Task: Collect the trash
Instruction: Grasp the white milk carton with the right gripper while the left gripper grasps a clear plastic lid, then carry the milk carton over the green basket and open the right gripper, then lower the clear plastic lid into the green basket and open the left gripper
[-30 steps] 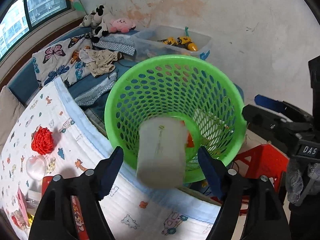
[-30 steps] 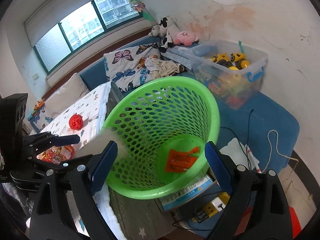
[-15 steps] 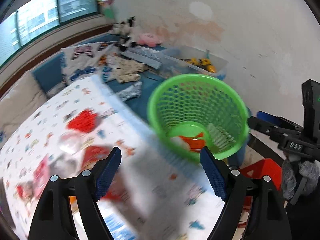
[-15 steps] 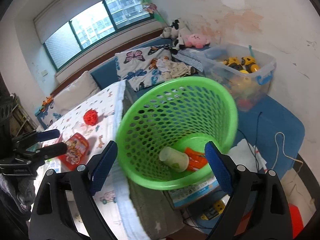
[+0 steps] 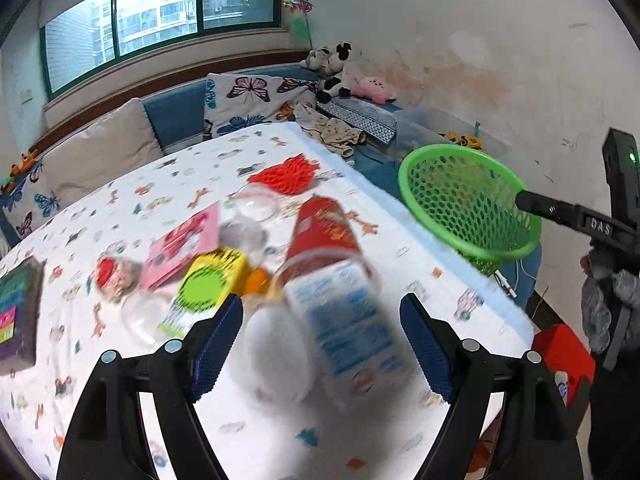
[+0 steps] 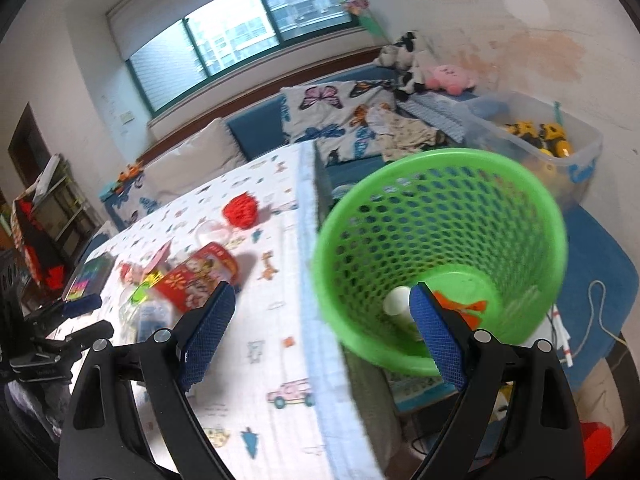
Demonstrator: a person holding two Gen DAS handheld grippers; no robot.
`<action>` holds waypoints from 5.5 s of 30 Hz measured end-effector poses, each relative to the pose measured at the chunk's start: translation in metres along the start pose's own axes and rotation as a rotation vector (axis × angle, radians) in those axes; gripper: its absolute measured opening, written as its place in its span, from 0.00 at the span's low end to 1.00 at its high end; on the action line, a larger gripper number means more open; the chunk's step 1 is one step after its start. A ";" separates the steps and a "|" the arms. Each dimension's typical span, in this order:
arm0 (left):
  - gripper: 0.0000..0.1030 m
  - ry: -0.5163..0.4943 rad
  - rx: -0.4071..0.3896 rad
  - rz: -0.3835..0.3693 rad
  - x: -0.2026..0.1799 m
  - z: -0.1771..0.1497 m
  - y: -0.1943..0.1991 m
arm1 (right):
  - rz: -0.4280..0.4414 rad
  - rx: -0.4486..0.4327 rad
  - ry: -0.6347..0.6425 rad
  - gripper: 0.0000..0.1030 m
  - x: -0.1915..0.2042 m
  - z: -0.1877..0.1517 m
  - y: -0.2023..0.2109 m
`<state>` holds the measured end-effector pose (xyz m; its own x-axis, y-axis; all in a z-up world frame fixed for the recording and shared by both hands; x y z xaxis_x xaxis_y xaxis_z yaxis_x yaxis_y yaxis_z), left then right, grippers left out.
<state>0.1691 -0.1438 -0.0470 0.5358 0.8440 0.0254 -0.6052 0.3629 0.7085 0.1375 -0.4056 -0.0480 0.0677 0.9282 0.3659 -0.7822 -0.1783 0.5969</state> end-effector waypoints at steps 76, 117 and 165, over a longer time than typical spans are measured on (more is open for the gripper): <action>0.03 0.079 -0.156 -0.231 0.022 -0.005 0.057 | 0.125 0.195 0.132 0.68 0.127 -0.065 -0.016; 0.03 -0.143 -0.063 -0.387 -0.144 0.142 -0.066 | -0.290 0.088 -0.105 0.73 -0.136 0.031 -0.072; 0.44 -0.146 0.035 -0.351 -0.174 0.103 -0.094 | -0.199 -0.064 -0.161 0.80 -0.111 0.003 0.047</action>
<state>0.1934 -0.3657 -0.0454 0.7870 0.6042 -0.1249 -0.3505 0.6044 0.7154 0.0951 -0.5182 -0.0581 0.3176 0.8783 0.3574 -0.7811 0.0287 0.6237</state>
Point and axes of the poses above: each gripper's, at about its wrist camera, not at the fingertips, and y roughly against the way its jaws point, x to its left, z to its top, the point moved 8 cm from there along -y, roughly the way its jaws point, and after that the axes turned 4 degrees about -y, right-handed, at the moved point
